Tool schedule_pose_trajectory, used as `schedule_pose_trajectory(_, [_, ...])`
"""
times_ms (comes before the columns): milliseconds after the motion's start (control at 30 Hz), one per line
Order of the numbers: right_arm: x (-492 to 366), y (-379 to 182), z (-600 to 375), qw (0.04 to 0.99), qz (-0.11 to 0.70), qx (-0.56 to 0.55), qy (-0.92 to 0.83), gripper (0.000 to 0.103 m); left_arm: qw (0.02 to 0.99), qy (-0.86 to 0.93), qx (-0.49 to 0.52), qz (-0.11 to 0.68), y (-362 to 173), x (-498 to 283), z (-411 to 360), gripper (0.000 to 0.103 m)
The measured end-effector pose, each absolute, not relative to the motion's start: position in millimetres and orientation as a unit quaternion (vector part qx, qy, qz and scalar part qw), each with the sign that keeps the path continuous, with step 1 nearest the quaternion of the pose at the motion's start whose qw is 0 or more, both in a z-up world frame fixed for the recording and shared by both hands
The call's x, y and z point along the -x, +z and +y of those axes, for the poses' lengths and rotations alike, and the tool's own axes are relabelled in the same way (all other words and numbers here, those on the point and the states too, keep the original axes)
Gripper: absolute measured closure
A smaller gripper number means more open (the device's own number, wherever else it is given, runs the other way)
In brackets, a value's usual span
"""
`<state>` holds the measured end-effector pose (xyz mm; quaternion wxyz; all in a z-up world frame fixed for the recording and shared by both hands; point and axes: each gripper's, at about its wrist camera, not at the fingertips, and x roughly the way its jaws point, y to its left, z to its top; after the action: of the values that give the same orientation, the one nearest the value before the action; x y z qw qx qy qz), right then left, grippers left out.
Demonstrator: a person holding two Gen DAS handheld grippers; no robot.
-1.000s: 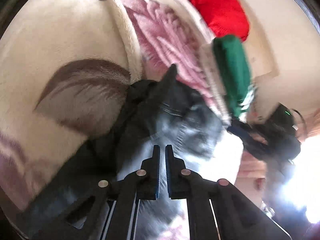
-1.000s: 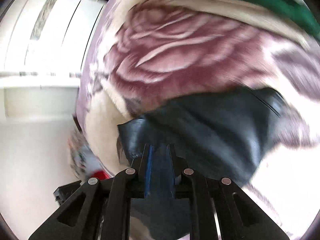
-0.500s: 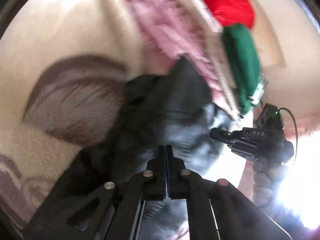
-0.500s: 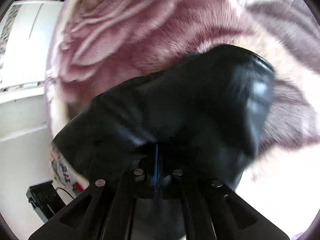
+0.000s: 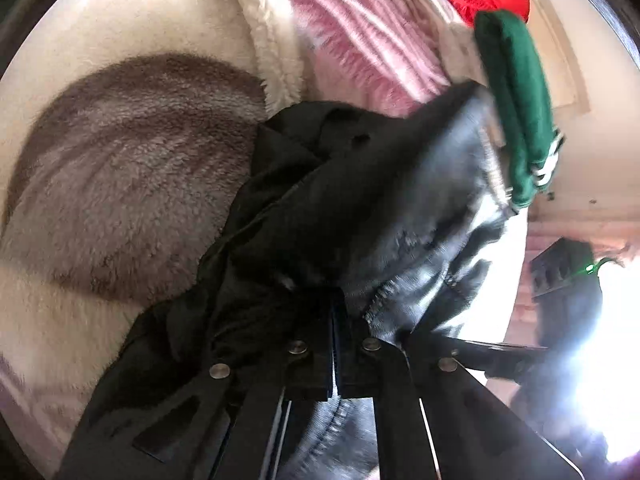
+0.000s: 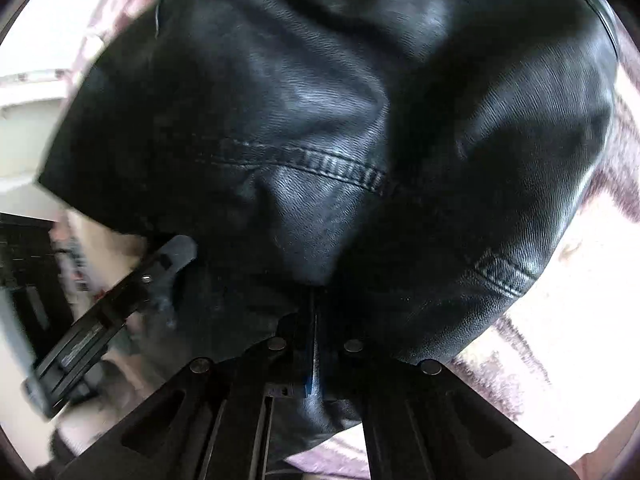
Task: Fold large clothes
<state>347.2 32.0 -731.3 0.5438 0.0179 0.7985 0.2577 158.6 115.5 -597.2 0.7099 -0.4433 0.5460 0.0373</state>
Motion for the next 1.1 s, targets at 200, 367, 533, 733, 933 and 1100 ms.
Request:
schedule_pose_trajectory(200, [-377,-683,-77,0.579,0.740,-0.212,0.269,0.028,0.719,0.019,0.441,0.537,-573,-134,108,0.093])
schedule_pose_trajectory(367, [-415,-734,-118,0.571,0.718,-0.284,0.278,0.028,0.712,0.023,0.458,0.531,-584,-133,106,0.093])
schedule_pose_trajectory(533, [-441,-789,-85,0.495,0.697,-0.362,0.371,0.021,0.717,0.019,0.446,0.535,-583,-129,107,0.093])
schedule_pose_trajectory(733, [-438,-788,-27,0.524,0.702,-0.315,0.365,0.078,0.738,0.039,0.402,0.541,-565,-134,95,0.093])
schedule_pose_trajectory(933, [-423,-731,-70,0.599,0.645,-0.377,0.288,0.087,0.742,0.018,0.375,0.555,-553,-155,66,0.093])
schedule_pose_trajectory(1100, [-412,-703,-163,0.649,0.590,-0.438,0.199,0.087,0.749,-0.023,0.372,0.548,-548,-186,34,0.093])
